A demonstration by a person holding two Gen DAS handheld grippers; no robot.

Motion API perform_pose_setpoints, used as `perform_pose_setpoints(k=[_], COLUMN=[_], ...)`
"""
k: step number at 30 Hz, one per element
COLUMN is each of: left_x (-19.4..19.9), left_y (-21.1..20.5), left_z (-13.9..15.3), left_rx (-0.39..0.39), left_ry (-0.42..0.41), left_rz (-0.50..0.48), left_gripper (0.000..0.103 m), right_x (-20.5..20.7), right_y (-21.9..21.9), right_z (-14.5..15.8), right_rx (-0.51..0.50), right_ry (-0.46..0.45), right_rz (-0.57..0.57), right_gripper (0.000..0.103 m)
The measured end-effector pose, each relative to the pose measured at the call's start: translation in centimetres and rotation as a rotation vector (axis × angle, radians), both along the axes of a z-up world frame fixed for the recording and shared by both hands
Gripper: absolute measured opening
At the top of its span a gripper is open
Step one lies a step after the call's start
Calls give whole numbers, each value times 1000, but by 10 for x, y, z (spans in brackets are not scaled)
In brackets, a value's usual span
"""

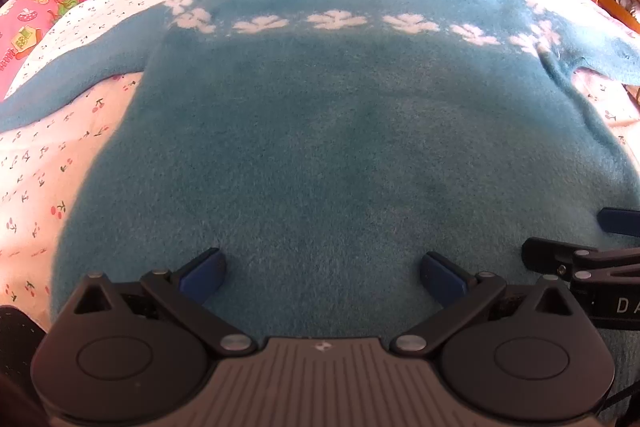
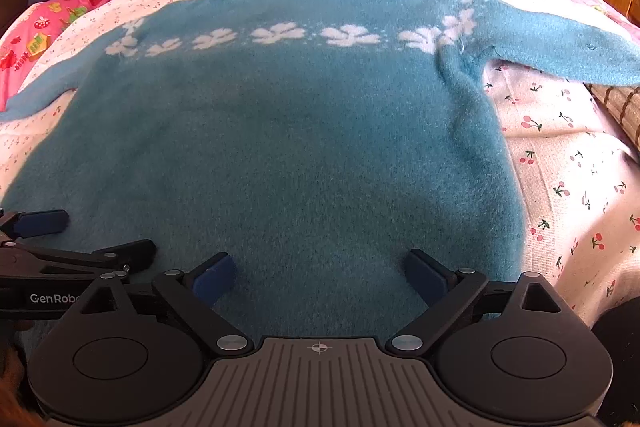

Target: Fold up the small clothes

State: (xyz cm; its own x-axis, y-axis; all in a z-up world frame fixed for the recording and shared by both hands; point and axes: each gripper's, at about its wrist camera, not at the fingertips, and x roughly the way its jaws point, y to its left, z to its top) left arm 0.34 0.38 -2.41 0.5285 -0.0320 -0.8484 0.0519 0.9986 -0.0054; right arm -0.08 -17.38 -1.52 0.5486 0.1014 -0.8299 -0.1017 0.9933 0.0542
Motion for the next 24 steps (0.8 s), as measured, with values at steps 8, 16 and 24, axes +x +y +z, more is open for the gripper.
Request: perform_pose_setpoints(k=[8, 16, 24], left_x=[0, -6, -8], left_y=[0, 7, 12], left_z=[3, 12, 17], left_rx=[7, -18, -30], left_ry=[-5, -42, -74], left_rz=[-14, 7, 17], left_gripper=[103, 103, 103], right_x=[-3, -3, -8], right_y=[0, -10, -3], right_z=[1, 12, 26], right_rx=[10, 79, 63], right_ry=[-4, -59, -147], right_rz=[-4, -50, -52], right_gripper=[98, 97, 97])
